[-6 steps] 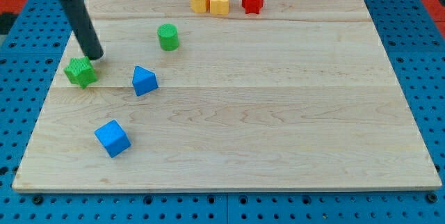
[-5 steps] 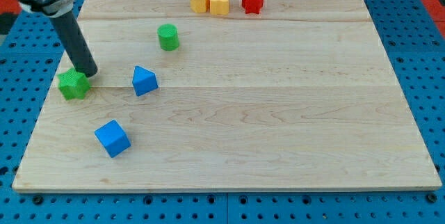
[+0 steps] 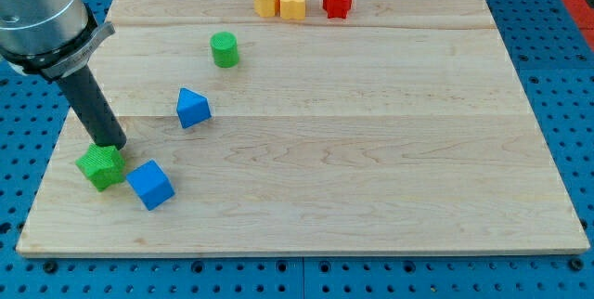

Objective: Push the green star diagonally to the cube

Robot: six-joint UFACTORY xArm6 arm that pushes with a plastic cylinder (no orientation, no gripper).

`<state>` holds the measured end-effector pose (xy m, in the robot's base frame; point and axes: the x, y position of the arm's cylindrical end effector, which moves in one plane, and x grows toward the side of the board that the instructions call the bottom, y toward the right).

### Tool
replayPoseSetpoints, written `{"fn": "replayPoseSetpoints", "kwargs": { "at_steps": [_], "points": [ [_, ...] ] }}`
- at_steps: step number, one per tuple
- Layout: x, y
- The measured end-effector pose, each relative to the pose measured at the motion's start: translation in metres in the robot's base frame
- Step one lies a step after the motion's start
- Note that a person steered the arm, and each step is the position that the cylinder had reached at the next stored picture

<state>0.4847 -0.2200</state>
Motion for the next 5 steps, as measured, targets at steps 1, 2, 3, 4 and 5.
{"fn": "replayPoseSetpoints", "kwargs": {
  "at_steps": [1,2,3,4,5],
  "points": [
    [-0.006,0.002],
    [-0.016,0.001],
    [-0.029,0.0],
    [-0.043,0.0],
    [-0.062,0.036]
  ]
}}
